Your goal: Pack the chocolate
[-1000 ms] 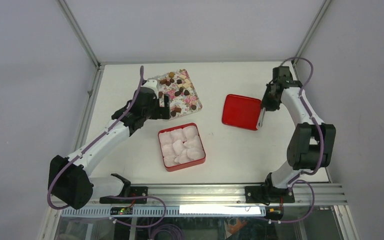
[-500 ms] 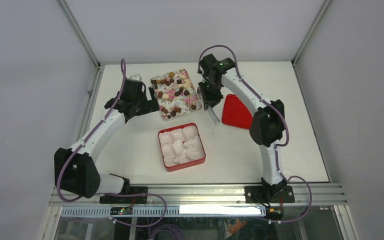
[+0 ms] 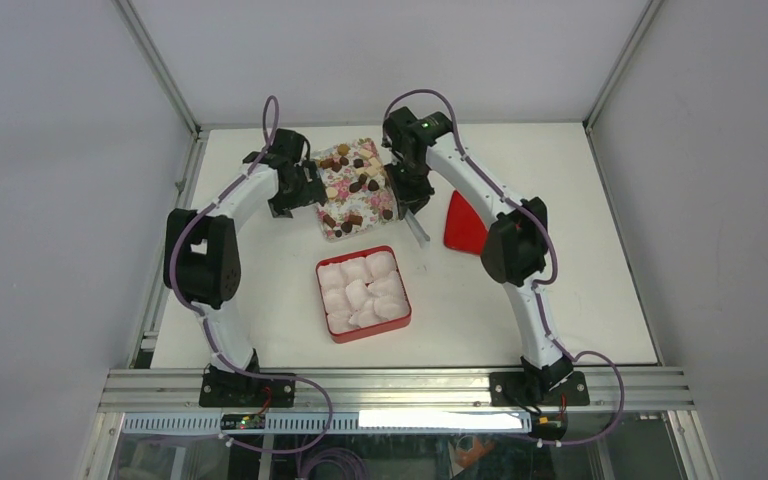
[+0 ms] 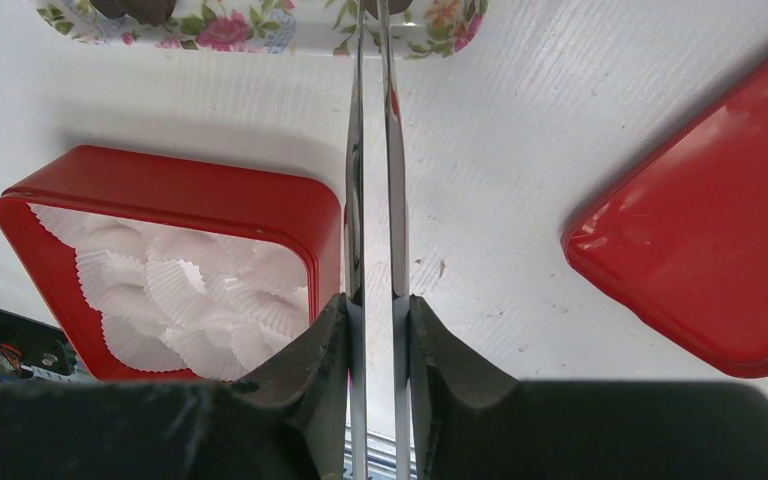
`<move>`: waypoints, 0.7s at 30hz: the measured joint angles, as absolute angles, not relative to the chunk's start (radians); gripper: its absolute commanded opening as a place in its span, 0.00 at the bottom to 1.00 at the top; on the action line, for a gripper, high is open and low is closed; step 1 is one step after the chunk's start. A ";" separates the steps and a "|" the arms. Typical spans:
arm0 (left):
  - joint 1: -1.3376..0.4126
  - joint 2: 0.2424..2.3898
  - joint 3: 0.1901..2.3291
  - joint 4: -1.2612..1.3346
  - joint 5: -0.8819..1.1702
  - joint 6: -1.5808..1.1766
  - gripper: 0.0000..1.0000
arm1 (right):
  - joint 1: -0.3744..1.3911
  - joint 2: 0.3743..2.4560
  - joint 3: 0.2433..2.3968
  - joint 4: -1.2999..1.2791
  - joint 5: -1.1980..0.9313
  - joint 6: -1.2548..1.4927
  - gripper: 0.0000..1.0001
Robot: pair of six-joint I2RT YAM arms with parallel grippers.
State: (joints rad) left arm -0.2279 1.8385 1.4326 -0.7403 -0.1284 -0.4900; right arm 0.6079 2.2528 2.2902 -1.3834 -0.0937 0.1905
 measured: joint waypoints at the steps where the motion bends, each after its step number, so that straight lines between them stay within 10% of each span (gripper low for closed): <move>1: -0.228 1.859 1.446 -0.741 -0.128 -0.493 0.76 | 0.609 2.253 2.288 -1.383 -0.093 0.191 0.22; 21: -0.227 2.033 1.504 -0.671 -0.125 -0.543 0.36 | 0.614 2.234 2.160 -1.328 -0.091 0.204 0.22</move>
State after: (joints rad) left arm -0.2268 2.0327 1.5043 -0.6708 -0.1246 -0.5430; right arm 0.6140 2.2345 2.1601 -1.3281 -0.0906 0.2039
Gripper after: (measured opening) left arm 0.412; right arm 0.253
